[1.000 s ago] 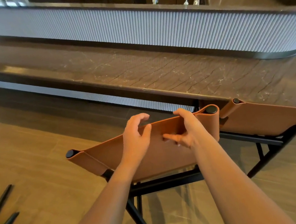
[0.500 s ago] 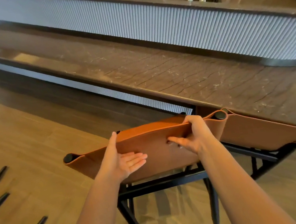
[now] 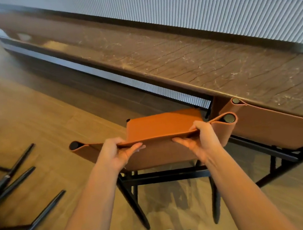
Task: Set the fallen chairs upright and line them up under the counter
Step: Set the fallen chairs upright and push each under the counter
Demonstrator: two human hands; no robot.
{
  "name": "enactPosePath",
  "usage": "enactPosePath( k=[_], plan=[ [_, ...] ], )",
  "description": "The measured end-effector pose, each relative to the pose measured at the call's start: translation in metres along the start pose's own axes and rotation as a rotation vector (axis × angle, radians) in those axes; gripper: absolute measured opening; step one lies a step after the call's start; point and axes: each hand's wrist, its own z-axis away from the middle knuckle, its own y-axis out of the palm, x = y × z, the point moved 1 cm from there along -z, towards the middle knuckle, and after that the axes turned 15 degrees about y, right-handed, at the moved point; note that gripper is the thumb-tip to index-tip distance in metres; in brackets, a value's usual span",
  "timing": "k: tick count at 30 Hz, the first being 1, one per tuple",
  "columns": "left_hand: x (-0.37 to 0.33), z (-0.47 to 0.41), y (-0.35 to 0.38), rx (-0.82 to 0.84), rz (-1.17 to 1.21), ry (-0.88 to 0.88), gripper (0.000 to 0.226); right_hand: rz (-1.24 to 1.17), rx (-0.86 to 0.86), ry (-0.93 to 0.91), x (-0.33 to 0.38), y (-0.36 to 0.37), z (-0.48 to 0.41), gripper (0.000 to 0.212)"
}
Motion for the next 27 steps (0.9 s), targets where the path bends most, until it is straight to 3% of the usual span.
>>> enactPosePath(
  k=[6,16,23,27],
  plan=[
    [0.017,-0.004,-0.005,-0.035,-0.16,0.073,0.021,-0.088,0.106,0.032,-0.022,-0.04,-0.004,0.018],
    [0.026,-0.008,-0.045,-0.037,-0.085,0.097,0.04,-0.073,0.179,0.058,-0.049,-0.047,-0.014,0.025],
    [0.038,-0.003,-0.064,-0.006,-0.078,0.046,0.042,-0.191,0.1,0.068,-0.071,-0.06,-0.009,0.034],
    [0.055,0.013,-0.091,-0.012,-0.035,-0.018,0.045,-0.293,0.018,0.065,-0.098,-0.077,0.006,0.025]
  ],
)
